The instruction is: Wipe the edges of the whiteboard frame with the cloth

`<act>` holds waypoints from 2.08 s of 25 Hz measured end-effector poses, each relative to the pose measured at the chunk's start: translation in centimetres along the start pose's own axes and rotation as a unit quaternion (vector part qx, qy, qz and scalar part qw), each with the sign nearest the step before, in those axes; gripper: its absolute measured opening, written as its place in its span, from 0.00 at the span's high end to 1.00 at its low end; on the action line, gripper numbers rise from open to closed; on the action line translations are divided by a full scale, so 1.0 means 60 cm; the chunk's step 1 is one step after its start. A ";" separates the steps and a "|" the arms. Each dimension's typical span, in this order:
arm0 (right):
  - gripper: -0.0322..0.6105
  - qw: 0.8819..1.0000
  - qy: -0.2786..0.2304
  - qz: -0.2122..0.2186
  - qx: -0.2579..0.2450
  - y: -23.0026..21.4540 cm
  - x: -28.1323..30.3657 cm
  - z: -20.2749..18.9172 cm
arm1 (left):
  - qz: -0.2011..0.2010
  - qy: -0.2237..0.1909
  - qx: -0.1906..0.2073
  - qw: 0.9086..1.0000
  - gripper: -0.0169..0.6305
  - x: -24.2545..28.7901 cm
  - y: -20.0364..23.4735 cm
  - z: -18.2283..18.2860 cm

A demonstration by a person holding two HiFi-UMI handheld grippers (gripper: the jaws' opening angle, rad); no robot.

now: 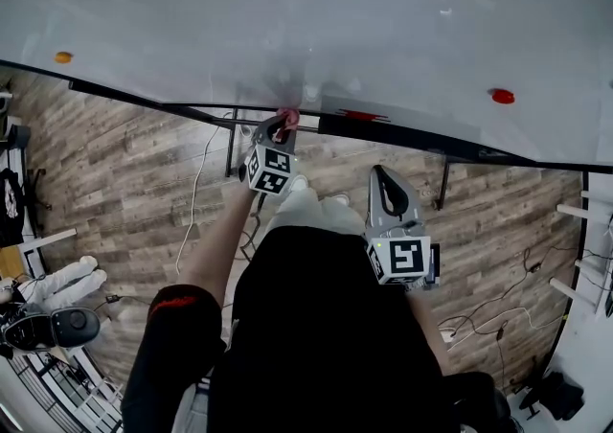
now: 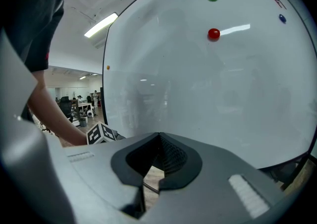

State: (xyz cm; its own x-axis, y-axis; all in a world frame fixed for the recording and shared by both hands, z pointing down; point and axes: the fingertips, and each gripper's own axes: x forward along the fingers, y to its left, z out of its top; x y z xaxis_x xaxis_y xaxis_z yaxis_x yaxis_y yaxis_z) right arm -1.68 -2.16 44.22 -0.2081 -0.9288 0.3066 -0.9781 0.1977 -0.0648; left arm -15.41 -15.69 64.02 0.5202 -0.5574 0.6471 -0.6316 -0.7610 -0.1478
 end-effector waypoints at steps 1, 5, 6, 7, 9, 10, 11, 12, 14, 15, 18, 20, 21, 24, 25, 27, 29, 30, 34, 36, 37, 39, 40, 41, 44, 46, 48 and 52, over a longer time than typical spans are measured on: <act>0.95 1.000 0.000 -0.005 0.000 0.003 0.002 0.001 | -0.006 -0.002 0.004 1.000 0.90 0.001 -0.002 0.000; 0.95 1.000 -0.003 -0.029 0.011 0.010 0.005 0.007 | -0.026 -0.005 0.018 1.000 0.90 0.004 -0.008 0.003; 0.95 0.999 -0.004 -0.035 0.014 0.013 0.005 0.008 | -0.030 -0.005 0.019 0.999 0.90 0.004 -0.010 0.005; 0.95 0.999 -0.004 -0.041 0.016 0.016 0.006 0.009 | -0.035 -0.005 0.019 0.999 0.90 0.004 -0.013 0.007; 0.95 0.999 -0.004 -0.051 0.016 0.026 0.008 0.012 | -0.045 -0.006 0.017 0.999 0.90 0.003 -0.016 0.009; 0.95 0.998 -0.004 -0.055 0.015 0.032 0.009 0.014 | -0.050 -0.006 0.016 0.999 0.90 0.003 -0.017 0.009; 0.95 0.998 -0.006 -0.059 0.014 0.039 0.011 0.015 | -0.055 -0.006 0.016 0.998 0.90 0.004 -0.019 0.009; 0.95 0.998 -0.007 -0.063 0.012 0.044 0.012 0.017 | -0.060 -0.007 0.019 0.998 0.90 0.004 -0.020 0.008; 0.95 0.997 -0.009 -0.073 0.013 0.052 0.013 0.017 | -0.070 -0.008 0.028 0.997 0.90 0.005 -0.024 0.009; 0.95 0.997 -0.010 -0.078 0.015 0.053 0.013 0.016 | -0.073 -0.010 0.033 0.997 0.90 0.006 -0.026 0.010; 0.95 0.996 -0.009 -0.087 0.017 0.054 0.014 0.012 | -0.081 -0.010 0.042 0.996 0.90 0.010 -0.031 0.014; 0.95 0.996 -0.008 -0.088 0.017 0.052 0.016 0.012 | -0.084 -0.007 0.044 0.995 0.90 0.009 -0.033 0.015; 0.95 0.996 -0.008 -0.087 0.018 0.050 0.016 0.012 | -0.084 -0.005 0.044 0.995 0.90 0.009 -0.034 0.014; 0.95 0.997 -0.006 -0.079 0.018 0.034 0.021 0.009 | -0.083 0.001 0.041 0.996 0.90 0.011 -0.039 0.017; 0.95 0.997 -0.004 -0.075 0.016 0.030 0.022 0.009 | -0.084 0.002 0.038 0.996 0.90 0.012 -0.041 0.019; 0.95 0.998 -0.002 -0.063 0.009 0.024 0.019 0.014 | -0.083 0.006 0.033 0.996 0.90 0.011 -0.044 0.020; 0.95 0.999 -0.003 -0.053 0.001 0.019 0.014 0.021 | -0.077 0.009 0.031 0.996 0.90 0.011 -0.045 0.022; 0.95 0.999 -0.004 -0.051 0.000 0.014 0.012 0.023 | -0.074 0.010 0.030 0.997 0.90 0.011 -0.044 0.024; 0.95 0.999 0.004 -0.047 0.003 -0.013 0.000 0.012 | -0.065 0.018 0.021 0.997 0.90 0.016 -0.058 0.028; 0.95 0.999 0.007 -0.046 0.004 -0.025 -0.002 0.008 | -0.064 0.020 0.023 0.997 0.90 0.019 -0.064 0.031; 0.95 0.999 0.007 -0.046 0.004 -0.030 -0.003 0.007 | -0.063 0.021 0.026 0.997 0.90 0.020 -0.066 0.033; 0.95 0.999 0.007 -0.044 0.003 -0.038 -0.004 0.007 | -0.061 0.022 0.032 0.997 0.90 0.021 -0.071 0.035; 0.95 0.999 0.006 -0.042 0.002 -0.041 -0.004 0.007 | -0.060 0.023 0.032 0.997 0.90 0.022 -0.072 0.036; 0.95 0.999 0.007 -0.039 0.002 -0.043 -0.004 0.007 | -0.060 0.025 0.031 0.997 0.90 0.022 -0.073 0.036; 0.95 0.999 0.007 -0.032 0.002 -0.047 -0.001 0.008 | -0.058 0.026 0.027 0.998 0.90 0.022 -0.075 0.038; 0.95 1.000 0.007 -0.028 0.001 -0.046 0.000 0.009 | -0.057 0.025 0.027 0.998 0.90 0.019 -0.078 0.040; 0.95 1.000 0.006 -0.024 -0.001 -0.044 0.003 0.011 | -0.058 0.026 0.029 0.998 0.90 0.019 -0.081 0.042; 0.95 1.000 0.006 -0.017 -0.003 -0.039 0.007 0.013 | -0.064 0.028 0.038 0.997 0.90 0.020 -0.089 0.045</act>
State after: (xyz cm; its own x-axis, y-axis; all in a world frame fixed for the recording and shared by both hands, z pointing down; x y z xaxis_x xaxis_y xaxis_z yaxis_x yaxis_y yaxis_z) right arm 0.52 -3.22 43.78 -0.1748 -0.9314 0.3191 -0.9846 0.1684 -0.0479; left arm -9.83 -13.19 63.57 0.5584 -0.4369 0.7052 -0.5166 -0.8483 -0.1164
